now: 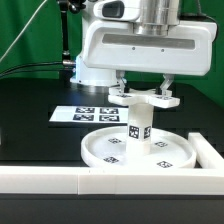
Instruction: Assemble round table
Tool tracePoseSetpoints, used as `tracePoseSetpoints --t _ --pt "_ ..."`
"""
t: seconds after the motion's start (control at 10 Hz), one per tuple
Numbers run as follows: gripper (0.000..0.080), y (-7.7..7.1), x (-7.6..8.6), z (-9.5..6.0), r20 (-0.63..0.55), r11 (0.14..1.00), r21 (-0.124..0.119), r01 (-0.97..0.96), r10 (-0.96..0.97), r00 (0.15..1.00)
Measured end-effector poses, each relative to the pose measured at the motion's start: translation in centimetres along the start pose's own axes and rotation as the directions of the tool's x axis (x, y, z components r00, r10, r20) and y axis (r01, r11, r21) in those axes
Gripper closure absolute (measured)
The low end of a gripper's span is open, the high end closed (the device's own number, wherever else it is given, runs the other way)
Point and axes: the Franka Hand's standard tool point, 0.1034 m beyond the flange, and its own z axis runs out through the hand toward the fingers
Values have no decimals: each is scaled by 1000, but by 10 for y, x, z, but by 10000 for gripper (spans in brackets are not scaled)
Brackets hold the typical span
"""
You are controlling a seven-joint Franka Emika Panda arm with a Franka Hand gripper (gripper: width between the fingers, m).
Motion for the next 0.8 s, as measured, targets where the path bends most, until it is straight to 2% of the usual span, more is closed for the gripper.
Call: tracePoseSetpoints --t 0.4,0.5,0.6,0.8 --pt "360 0 0 0 3 976 6 -219 219 976" --pt "360 1 0 1 10 952 16 -306 306 952" --pt "360 4 -1 1 25 903 45 -426 426 905" --pt "360 2 -1 1 61 767 70 -638 635 770"
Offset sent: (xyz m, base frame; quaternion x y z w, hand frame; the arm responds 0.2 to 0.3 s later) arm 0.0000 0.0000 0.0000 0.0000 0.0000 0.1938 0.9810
